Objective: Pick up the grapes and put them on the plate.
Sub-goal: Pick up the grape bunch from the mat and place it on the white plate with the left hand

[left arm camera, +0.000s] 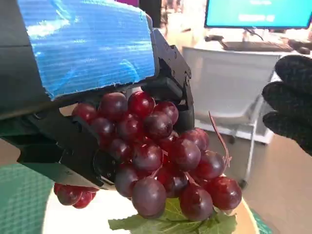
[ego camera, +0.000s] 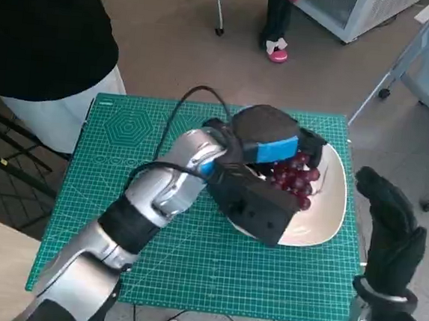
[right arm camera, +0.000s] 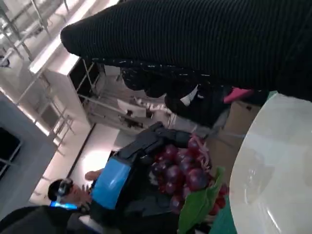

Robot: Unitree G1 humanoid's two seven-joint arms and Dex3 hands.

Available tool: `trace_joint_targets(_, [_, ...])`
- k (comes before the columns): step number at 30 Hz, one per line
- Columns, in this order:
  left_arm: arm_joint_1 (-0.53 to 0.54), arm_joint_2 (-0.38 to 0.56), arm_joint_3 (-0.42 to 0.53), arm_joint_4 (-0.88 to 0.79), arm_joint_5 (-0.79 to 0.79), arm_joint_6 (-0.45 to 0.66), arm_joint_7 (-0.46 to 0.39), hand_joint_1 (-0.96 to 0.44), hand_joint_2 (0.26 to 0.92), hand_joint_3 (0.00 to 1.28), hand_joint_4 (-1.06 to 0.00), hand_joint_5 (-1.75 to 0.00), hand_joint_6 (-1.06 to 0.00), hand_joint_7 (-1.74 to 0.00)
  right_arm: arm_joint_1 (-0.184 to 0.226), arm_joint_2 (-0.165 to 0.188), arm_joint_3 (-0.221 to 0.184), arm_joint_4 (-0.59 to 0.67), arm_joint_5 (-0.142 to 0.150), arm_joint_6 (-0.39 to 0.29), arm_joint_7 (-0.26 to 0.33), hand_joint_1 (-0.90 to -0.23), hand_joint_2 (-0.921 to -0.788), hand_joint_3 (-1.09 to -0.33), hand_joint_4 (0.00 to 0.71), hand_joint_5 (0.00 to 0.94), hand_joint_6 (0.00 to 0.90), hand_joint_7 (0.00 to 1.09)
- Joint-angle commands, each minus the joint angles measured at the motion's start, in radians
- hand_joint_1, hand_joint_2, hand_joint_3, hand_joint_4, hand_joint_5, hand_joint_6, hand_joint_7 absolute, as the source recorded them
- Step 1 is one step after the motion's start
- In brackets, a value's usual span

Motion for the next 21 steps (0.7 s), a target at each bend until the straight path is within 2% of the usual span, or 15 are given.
trace_joint_targets(1, [-0.055,-0.029,-0.008,0.054,-0.004,-0.017,0.017,0.0,0.918,0.08,-0.64,-1.38,-0.68,-0.94,0.043,0.005,-0.006,-0.028,-0.02,0.023,-0.029,-0.621,-0.921,-0.842,0.453,0.003,0.182,0.24])
trace_joint_targets(13, [-0.102,-0.081,-0.015,0.178,-0.005,-0.044,0.053,0.0,0.92,0.08,-0.7,-1.29,-0.63,-1.02,0.073,0.005,-0.014,-0.063,-0.041,0.026,-0.064,-0.612,-0.921,-0.861,0.449,0.001,0.177,0.23])
trace_joint_targets(18, [-0.114,-0.092,-0.014,0.217,-0.007,-0.052,0.065,0.0,0.921,0.11,-0.62,-1.26,-0.6,-1.17,0.08,0.005,-0.014,-0.077,-0.042,0.029,-0.072,-0.61,-0.921,-0.866,0.447,0.0,0.171,0.22])
trace_joint_targets(19, [-0.116,-0.095,-0.013,0.225,-0.008,-0.052,0.067,0.02,0.921,0.13,-0.6,-1.28,-0.57,-1.17,0.082,0.005,-0.014,-0.08,-0.042,0.029,-0.074,-0.61,-0.921,-0.867,0.447,0.0,0.17,0.22])
trace_joint_targets(20, [-0.118,-0.099,-0.013,0.236,-0.009,-0.051,0.068,0.06,0.921,0.14,-0.59,-1.29,-0.54,-1.09,0.083,0.005,-0.015,-0.084,-0.043,0.03,-0.076,-0.61,-0.921,-0.867,0.446,0.0,0.168,0.22])
trace_joint_targets(21, [-0.12,-0.103,-0.012,0.248,-0.009,-0.05,0.068,0.12,0.921,0.15,-0.58,-1.31,-0.51,-0.93,0.085,0.006,-0.015,-0.087,-0.044,0.03,-0.078,-0.61,-0.921,-0.868,0.446,0.0,0.167,0.22])
